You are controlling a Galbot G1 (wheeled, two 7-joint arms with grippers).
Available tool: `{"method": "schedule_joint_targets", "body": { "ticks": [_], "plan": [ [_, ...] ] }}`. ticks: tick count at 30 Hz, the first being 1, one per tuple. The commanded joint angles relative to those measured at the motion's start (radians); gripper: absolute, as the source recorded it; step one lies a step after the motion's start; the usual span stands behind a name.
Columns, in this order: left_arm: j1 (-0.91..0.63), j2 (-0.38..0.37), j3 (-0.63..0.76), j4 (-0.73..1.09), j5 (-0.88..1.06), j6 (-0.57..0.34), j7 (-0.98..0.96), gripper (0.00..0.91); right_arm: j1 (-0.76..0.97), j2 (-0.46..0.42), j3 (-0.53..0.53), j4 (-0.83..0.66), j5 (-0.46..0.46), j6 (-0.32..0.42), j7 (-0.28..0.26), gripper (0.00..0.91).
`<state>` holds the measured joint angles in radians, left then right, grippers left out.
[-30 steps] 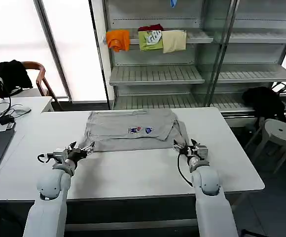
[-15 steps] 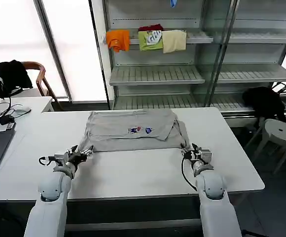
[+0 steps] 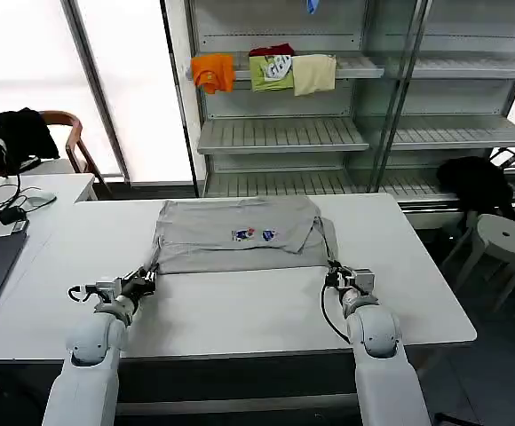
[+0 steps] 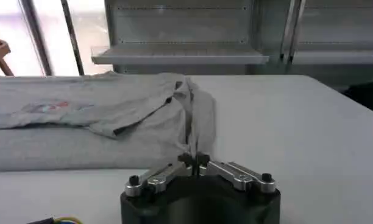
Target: Fold and organize the clothes.
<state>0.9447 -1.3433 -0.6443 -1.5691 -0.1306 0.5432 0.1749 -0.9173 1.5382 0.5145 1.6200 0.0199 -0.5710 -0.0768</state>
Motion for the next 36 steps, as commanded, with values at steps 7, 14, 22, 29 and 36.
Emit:
{"method": "schedule_joint_targets", "body": {
  "ticks": [7,14,22,29,36],
  "plan": [
    [0.132,0.040,-0.037,-0.196,-0.106,0.032,0.001,0.000,-0.181,-0.059,-0.021,0.258,0.083,-0.012,0.032,0.000],
    [0.335,0.071,-0.119,-0.377,-0.198,0.033,-0.013,0.000,-0.349,-0.083,-0.022,0.483,0.097,-0.013,0.021,0.000],
    [0.533,0.029,-0.218,-0.506,-0.258,0.029,-0.016,0.000,-0.498,-0.105,-0.035,0.582,0.088,-0.011,0.029,0.000],
    [0.599,-0.003,-0.253,-0.573,-0.266,0.033,-0.041,0.000,-0.577,-0.118,-0.048,0.615,0.087,-0.010,0.024,0.000],
    [0.629,-0.042,-0.232,-0.598,-0.248,0.033,-0.059,0.010,-0.608,-0.118,-0.065,0.612,0.059,-0.009,-0.001,0.000]
  ]
}}
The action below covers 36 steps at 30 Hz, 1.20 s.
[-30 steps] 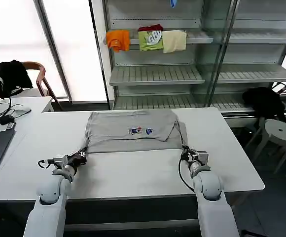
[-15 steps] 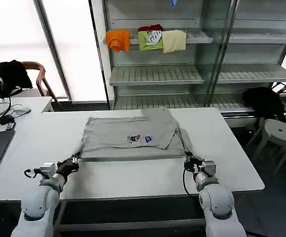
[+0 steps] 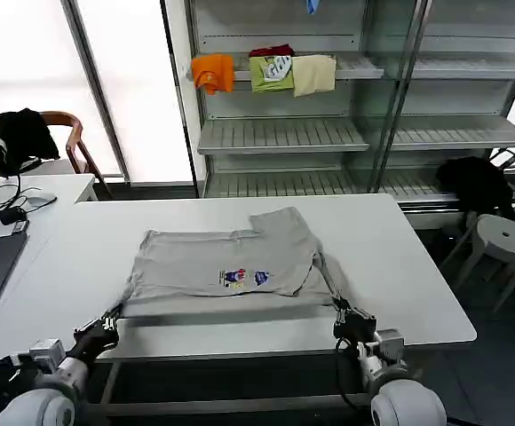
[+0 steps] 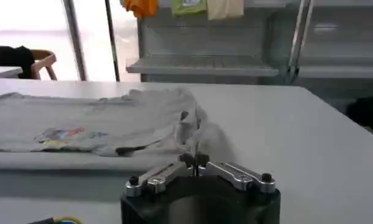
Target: Fold and organize the clothes.
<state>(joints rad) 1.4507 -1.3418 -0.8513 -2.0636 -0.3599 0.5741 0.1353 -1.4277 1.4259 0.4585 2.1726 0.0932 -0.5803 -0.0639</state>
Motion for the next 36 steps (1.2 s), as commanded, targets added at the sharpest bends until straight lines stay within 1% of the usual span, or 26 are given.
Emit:
{"method": "schedule_joint_targets", "body": {
  "ticks": [1,2,3,7,9,10,13,15,17,19,20,22,23,25,26,28,30,31,32,33,34,35,36],
  "plan": [
    [0.122,-0.048,-0.022,-0.103,-0.014,0.002,-0.025,0.040,-0.098,-0.005,-0.010,0.058,-0.017,0.001,-0.015,0.060],
    [0.121,-0.051,-0.021,-0.103,-0.012,0.002,-0.032,0.202,-0.099,-0.002,-0.011,0.055,-0.020,0.001,-0.013,0.494],
    [0.119,-0.052,-0.022,-0.103,-0.012,0.002,-0.035,0.907,-0.098,0.002,-0.011,0.052,-0.020,0.001,-0.005,0.907],
    [0.106,-0.057,-0.031,-0.114,-0.012,0.001,-0.041,0.907,-0.089,0.023,-0.005,0.059,-0.033,0.003,0.017,0.907],
    [0.097,-0.061,-0.042,-0.124,-0.009,0.000,-0.048,0.907,-0.075,0.037,0.006,0.087,-0.034,0.003,0.027,0.907],
    [0.086,-0.065,-0.051,-0.133,-0.003,-0.002,-0.049,0.907,-0.075,0.037,0.006,0.087,-0.034,0.003,0.027,0.907],
    [0.051,-0.073,-0.074,-0.145,0.026,-0.025,-0.048,0.907,-0.034,0.049,0.011,0.124,-0.106,0.003,0.022,0.907],
    [0.013,-0.069,-0.075,-0.138,0.036,-0.044,-0.043,0.907,-0.012,0.052,0.008,0.125,-0.107,0.003,0.017,0.907],
    [-0.030,-0.063,-0.062,-0.124,0.036,-0.049,-0.035,0.907,0.068,0.074,0.000,0.098,-0.129,0.002,0.005,0.907],
    [-0.081,-0.050,-0.039,-0.092,0.036,-0.060,-0.011,0.907,0.161,0.092,-0.005,0.051,-0.129,0.001,-0.003,0.907],
    [-0.109,-0.042,-0.033,-0.084,0.039,-0.060,-0.005,0.907,0.179,0.092,-0.008,0.040,-0.129,0.001,-0.001,0.907],
    [-0.200,-0.029,-0.004,-0.026,0.053,-0.065,0.035,0.907,0.287,0.095,-0.019,-0.051,-0.120,0.000,-0.007,0.907],
    [-0.232,-0.028,0.006,-0.008,0.063,-0.060,0.048,0.907,0.317,0.095,-0.023,-0.076,-0.121,0.000,-0.008,0.907],
    [-0.310,-0.025,0.027,0.068,0.087,-0.049,0.074,0.907,0.456,0.103,-0.038,-0.180,-0.110,0.000,-0.025,0.907],
    [-0.352,-0.022,0.038,0.104,0.087,-0.038,0.083,0.907,0.498,0.106,-0.045,-0.213,-0.105,0.000,-0.025,0.907],
    [-0.436,-0.013,0.063,0.162,0.099,-0.020,0.087,0.907,0.618,0.127,-0.054,-0.357,-0.090,0.000,-0.030,0.907],
    [-0.498,-0.002,0.078,0.224,0.102,-0.010,0.091,0.907,0.690,0.150,-0.055,-0.445,-0.083,0.002,-0.028,0.907],
    [-0.551,0.007,0.091,0.279,0.110,0.002,0.091,0.907,0.758,0.171,-0.047,-0.561,-0.085,0.002,-0.031,0.907],
    [-0.582,0.012,0.098,0.309,0.111,0.002,0.091,0.907,0.786,0.184,-0.045,-0.597,-0.080,0.002,-0.030,0.907],
    [-0.607,0.015,0.107,0.348,0.119,0.002,0.091,0.907,0.832,0.204,-0.036,-0.676,-0.079,0.003,-0.031,0.907],
    [-0.657,0.022,0.121,0.405,0.134,0.002,0.092,0.907,0.905,0.227,-0.029,-0.773,-0.099,0.007,-0.034,0.907],
    [-0.685,0.024,0.133,0.438,0.135,0.002,0.092,0.907,0.942,0.232,-0.024,-0.831,-0.109,0.026,-0.033,0.907],
    [-0.711,0.026,0.142,0.483,0.150,0.002,0.094,0.907,0.968,0.232,-0.019,-0.855,-0.128,0.040,-0.035,0.907]
  ]
}}
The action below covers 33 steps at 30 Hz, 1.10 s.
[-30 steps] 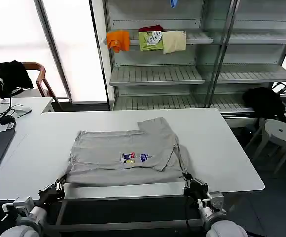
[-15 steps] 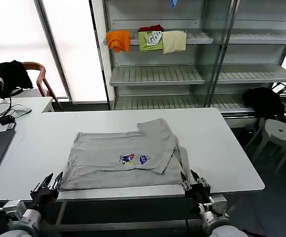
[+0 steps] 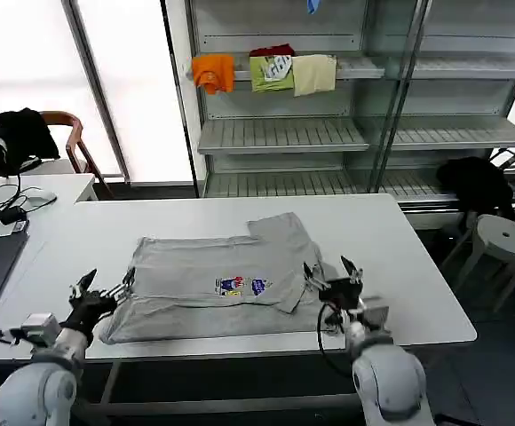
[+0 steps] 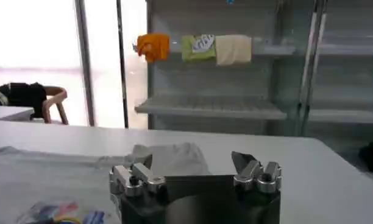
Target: Fold and organize the clothes.
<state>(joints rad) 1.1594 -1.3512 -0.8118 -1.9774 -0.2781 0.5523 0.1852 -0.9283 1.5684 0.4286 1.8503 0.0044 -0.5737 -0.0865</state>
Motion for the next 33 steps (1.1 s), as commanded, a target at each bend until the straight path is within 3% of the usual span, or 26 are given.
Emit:
{"method": "schedule_joint_targets", "body": {
  "ticks": [1,2,3,11,14,21,33],
  "plan": [
    [-0.440,0.035,0.113,0.455,0.084,0.024,0.043,0.907,0.498,0.090,0.017,-0.609,-0.100,0.068,-0.015,0.907],
    [-0.470,0.032,0.117,0.488,0.091,0.024,0.044,0.907,0.530,0.090,0.028,-0.696,-0.183,0.138,-0.018,0.907],
    [-0.489,0.032,0.125,0.518,0.095,0.024,0.046,0.907,0.538,0.090,0.026,-0.754,-0.192,0.166,-0.015,0.907],
    [-0.583,0.034,0.170,0.726,0.200,0.020,0.089,0.907,0.632,0.090,0.022,-1.021,-0.051,0.220,-0.036,0.907],
    [-0.604,0.035,0.169,0.789,0.240,0.015,0.101,0.907,0.657,0.090,0.029,-1.092,0.002,0.217,-0.078,0.907],
    [-0.607,0.033,0.160,0.855,0.273,-0.010,0.113,0.907,0.676,0.090,0.027,-1.184,-0.010,0.238,-0.094,0.907],
    [-0.608,0.050,0.158,0.884,0.278,-0.020,0.111,0.907,0.666,0.090,0.019,-1.187,-0.023,0.238,-0.098,0.907]
  ]
}}
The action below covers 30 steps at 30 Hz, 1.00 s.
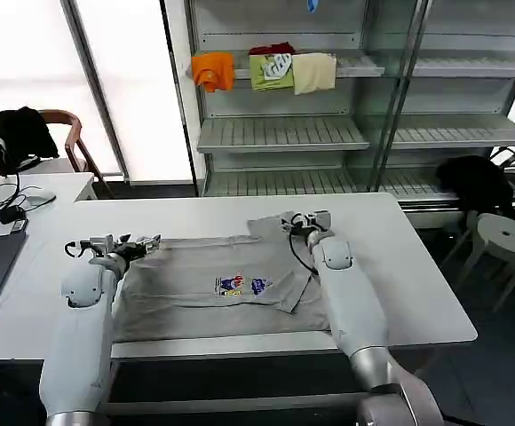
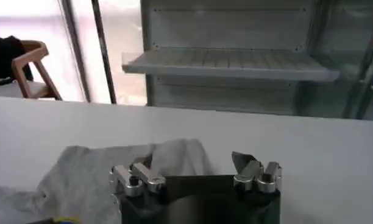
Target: Fold and organize the clothes.
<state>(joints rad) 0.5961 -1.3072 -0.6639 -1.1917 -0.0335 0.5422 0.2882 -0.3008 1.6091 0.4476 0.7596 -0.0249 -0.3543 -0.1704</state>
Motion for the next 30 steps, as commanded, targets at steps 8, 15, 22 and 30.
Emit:
{"method": "schedule_joint_targets", "body": {
  "ticks": [8,15,22,30],
  "plan": [
    [-0.059,0.003,0.007,0.134,0.046,-0.020,0.005,0.867,0.012,0.049,-0.002,-0.032,-0.029,-0.010,-0.008,0.574],
    [-0.042,0.001,0.006,0.113,0.041,-0.018,0.017,0.010,-0.020,0.049,-0.006,0.026,-0.067,-0.028,-0.023,0.000],
    [-0.018,0.004,0.003,0.068,0.018,-0.012,0.023,0.010,-0.054,0.049,-0.009,0.119,-0.050,-0.016,-0.026,0.000],
    [0.010,-0.001,-0.005,-0.012,-0.053,-0.020,0.004,0.000,-0.105,0.049,-0.002,0.227,-0.036,0.020,-0.008,0.000]
  ]
}}
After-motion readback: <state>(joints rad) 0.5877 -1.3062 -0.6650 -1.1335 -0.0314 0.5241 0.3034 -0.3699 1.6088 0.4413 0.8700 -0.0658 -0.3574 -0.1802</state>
